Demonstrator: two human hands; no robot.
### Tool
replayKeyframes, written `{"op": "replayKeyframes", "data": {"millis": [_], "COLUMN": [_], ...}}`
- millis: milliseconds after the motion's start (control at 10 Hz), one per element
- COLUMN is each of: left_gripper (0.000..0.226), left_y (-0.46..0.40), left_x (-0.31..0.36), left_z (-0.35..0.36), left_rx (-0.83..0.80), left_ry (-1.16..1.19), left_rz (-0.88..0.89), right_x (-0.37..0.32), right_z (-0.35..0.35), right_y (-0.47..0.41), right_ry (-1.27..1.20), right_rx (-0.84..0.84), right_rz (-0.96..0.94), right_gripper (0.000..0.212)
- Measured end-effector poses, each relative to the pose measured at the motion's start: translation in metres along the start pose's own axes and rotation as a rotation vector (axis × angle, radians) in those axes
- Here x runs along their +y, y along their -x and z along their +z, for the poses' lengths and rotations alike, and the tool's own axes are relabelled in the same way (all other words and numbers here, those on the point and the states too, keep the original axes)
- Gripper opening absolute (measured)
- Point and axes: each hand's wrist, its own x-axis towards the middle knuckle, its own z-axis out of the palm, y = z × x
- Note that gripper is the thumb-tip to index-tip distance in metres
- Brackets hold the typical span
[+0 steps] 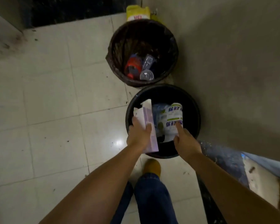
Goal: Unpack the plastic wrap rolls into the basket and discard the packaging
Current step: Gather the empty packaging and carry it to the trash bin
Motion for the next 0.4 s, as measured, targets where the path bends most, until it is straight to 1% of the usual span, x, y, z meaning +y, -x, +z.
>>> {"op": "replayKeyframes", "data": {"millis": [100, 200, 300, 400], "left_gripper": [0.072, 0.071, 0.061, 0.048], "left_y": [-0.033, -0.045, -0.031, 0.003], "left_x": [-0.002, 0.002, 0.008, 0.022], "left_z": [0.037, 0.047, 0.023, -0.027], "left_rx": [0.042, -0.032, -0.022, -0.028], "left_ry": [-0.121, -0.211, -0.27, -0.265], "left_rz": [-0.015, -0.033, 0.033, 0.131], "right_x": [0.016, 0.021, 0.016, 0.001], "right_z": [0.029, 0.035, 0.015, -0.029], "right_y": [-0.026, -0.032, -0.023, -0.004], "right_ry": [0.086, 0.224, 0.223, 0.191], "right_rx": [-0.046, -0.06, -0.054, -0.059], "right_rz": [0.004, -0.001, 0.026, 0.027], "right_gripper": [0.061, 0.059, 0.06, 0.058]}}
